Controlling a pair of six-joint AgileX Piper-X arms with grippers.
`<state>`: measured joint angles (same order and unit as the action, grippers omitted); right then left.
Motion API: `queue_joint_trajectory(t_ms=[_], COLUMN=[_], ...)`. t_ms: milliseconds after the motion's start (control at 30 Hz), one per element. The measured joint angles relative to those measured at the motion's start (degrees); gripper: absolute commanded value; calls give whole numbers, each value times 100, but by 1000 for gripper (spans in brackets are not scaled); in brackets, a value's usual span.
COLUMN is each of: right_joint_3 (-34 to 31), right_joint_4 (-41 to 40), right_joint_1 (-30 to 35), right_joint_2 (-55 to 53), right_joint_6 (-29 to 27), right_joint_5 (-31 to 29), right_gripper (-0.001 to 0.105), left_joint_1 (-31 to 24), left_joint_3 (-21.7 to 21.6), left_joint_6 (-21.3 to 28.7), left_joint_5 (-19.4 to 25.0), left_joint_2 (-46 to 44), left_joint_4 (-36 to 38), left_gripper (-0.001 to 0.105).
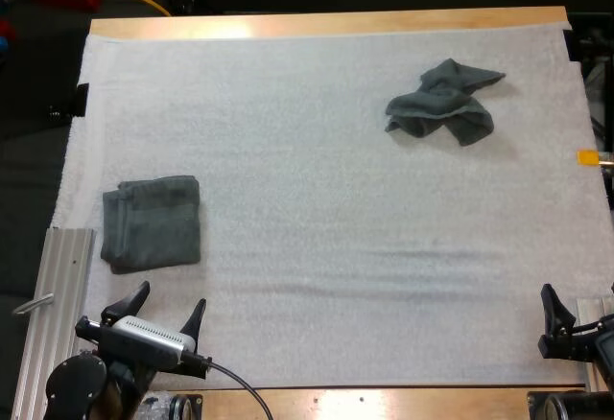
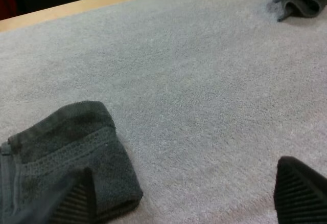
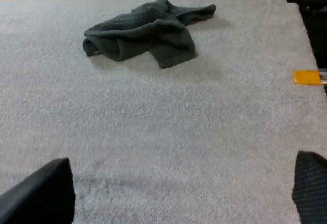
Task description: Pick towel from pile, fold and stack
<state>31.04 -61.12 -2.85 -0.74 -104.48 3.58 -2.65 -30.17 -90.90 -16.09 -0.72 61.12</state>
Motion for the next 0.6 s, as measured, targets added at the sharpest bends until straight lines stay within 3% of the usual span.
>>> queue_joint_trajectory(t_ms=[300,600], right_joint_3=[0,202], right_joint_4=[4,73], right_joint_1=[0,0], right_joint_2=[0,7], right_joint_6=[0,0], right_joint_5=[20,513], right_gripper=[84,84], left_joint_1=[45,901], left_joint_3=[0,-73], left_joint_6=[-83,-171], left_joint_5=[0,-154], left_joint_2=[0,18], left_joint_4=[-17,-500], left_gripper=[69,69])
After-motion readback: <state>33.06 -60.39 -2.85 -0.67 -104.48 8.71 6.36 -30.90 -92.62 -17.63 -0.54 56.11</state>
